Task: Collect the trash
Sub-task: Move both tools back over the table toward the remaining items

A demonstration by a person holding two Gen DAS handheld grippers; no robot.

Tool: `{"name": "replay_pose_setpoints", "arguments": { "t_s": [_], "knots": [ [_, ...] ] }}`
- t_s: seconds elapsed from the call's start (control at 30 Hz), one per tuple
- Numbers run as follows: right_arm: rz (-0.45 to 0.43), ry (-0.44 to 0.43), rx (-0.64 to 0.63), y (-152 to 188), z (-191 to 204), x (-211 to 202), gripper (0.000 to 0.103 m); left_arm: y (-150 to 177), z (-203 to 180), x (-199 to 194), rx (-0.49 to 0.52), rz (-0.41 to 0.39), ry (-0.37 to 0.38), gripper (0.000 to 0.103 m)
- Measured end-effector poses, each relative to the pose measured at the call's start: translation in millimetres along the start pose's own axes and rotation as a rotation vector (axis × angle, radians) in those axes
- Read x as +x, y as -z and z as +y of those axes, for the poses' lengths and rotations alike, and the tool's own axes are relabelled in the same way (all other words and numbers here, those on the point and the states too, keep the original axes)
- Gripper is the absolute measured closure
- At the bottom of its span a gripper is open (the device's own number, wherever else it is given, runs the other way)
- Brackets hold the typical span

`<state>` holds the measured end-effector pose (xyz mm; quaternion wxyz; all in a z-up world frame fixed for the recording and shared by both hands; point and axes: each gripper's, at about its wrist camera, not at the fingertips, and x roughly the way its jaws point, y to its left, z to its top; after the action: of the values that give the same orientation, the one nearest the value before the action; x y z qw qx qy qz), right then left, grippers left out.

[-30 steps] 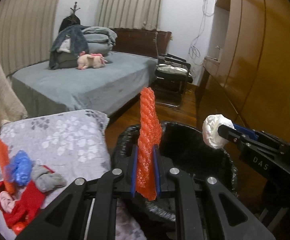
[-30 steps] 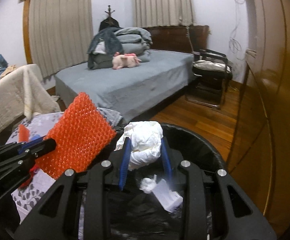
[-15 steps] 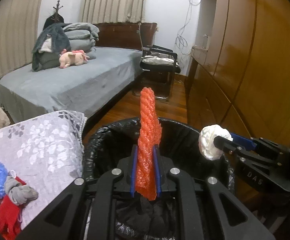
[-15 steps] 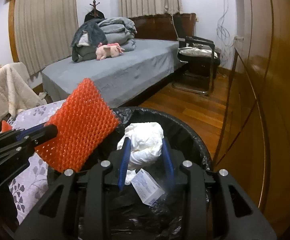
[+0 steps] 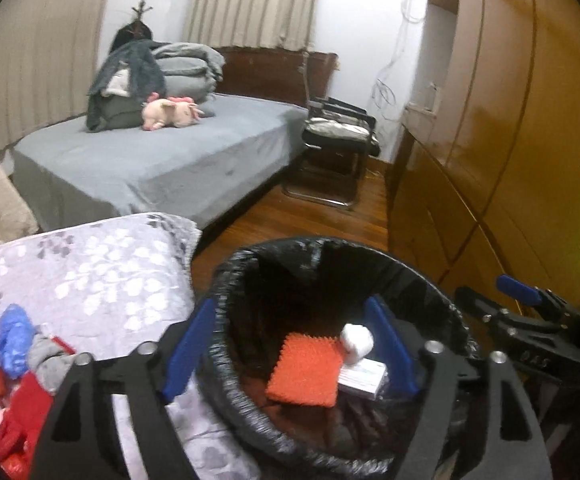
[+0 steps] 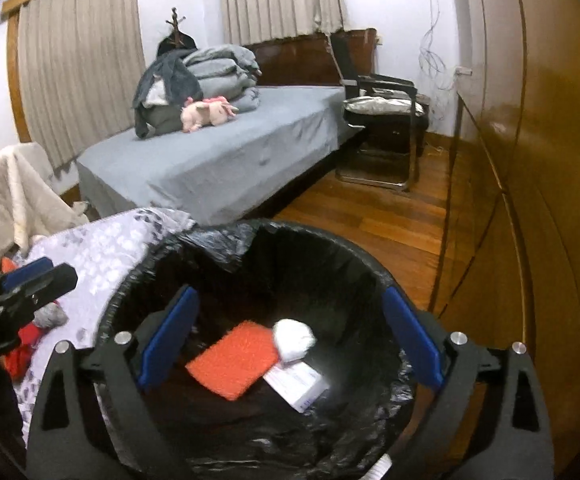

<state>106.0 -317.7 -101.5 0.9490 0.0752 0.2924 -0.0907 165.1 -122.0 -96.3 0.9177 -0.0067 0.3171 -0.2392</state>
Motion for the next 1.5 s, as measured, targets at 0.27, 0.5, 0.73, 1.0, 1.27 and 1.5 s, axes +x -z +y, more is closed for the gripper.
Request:
{"name": "replay_pose_setpoints", "arguments": {
  "t_s": [0.27, 0.5, 0.73, 1.0, 1.27, 1.5],
  "knots": [
    [-0.052, -0.086, -0.011, -12.3, 39.1, -15.7, 0.006, 9.5, 46.9, -49.3, -0.058, -0.057, -0.129, 0.006],
    [-0.042, -0.17, -0.079, -15.1, 97.4, -11.4, 0.006, 23.4, 93.0, -86.8, -0.106, -0.09, -0.25, 0.006],
    [-0.024, -0.246, -0.15, -13.2, 151.4, -4.6, 0.006, 35.5, 134.4, -113.0, -0.149, -0.112, -0.362, 0.006],
    [0.0, -0.309, -0.213, -7.6, 209.4, 15.3, 0.006, 57.8, 188.4, -129.3, -0.208, -0.095, -0.484, 0.007],
    [0.028, -0.34, -0.281, 4.7, 260.7, 44.1, 0.006, 71.9, 226.4, -125.7, -0.244, -0.071, -0.536, 0.007],
    [0.102, -0.36, -0.345, 25.9, 302.9, 80.2, 0.006, 79.9, 252.0, -121.1, -0.28, -0.053, -0.545, 0.007]
  ]
}}
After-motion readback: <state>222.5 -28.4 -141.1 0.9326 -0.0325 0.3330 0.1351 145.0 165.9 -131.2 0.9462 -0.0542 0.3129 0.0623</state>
